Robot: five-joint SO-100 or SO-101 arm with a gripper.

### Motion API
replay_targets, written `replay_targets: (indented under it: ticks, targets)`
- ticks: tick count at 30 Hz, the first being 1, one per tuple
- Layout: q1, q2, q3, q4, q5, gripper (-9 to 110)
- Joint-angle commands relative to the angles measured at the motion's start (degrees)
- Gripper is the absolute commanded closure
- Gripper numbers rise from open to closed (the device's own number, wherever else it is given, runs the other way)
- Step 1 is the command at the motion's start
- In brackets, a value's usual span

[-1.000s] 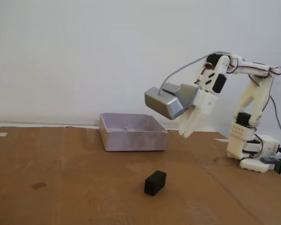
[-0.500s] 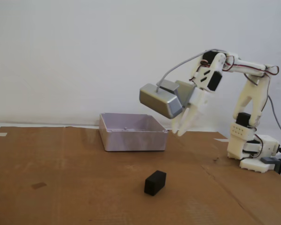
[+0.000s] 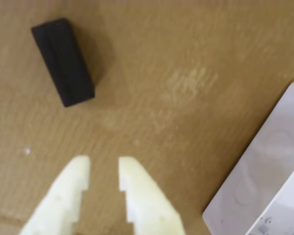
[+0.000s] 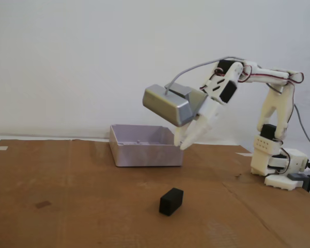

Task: Grasp a block and put it in the box.

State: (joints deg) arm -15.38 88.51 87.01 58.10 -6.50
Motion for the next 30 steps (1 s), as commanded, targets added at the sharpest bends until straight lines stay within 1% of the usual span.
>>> replay_targets:
  ticks: [1, 11, 14, 18, 30]
  targets:
    - [-0.62, 1.41, -6.68, -2.90, -0.35, 96]
    - [-3.87, -2.11, -6.68, -2.90, -0.44, 96]
    - [-5.01, -2.90, -6.77, -2.99, -3.34, 96]
    - [-5.19, -3.52, -7.03, -2.99, -5.19, 96]
    - [-5.01, -3.78, -6.86, -2.99, -5.19, 96]
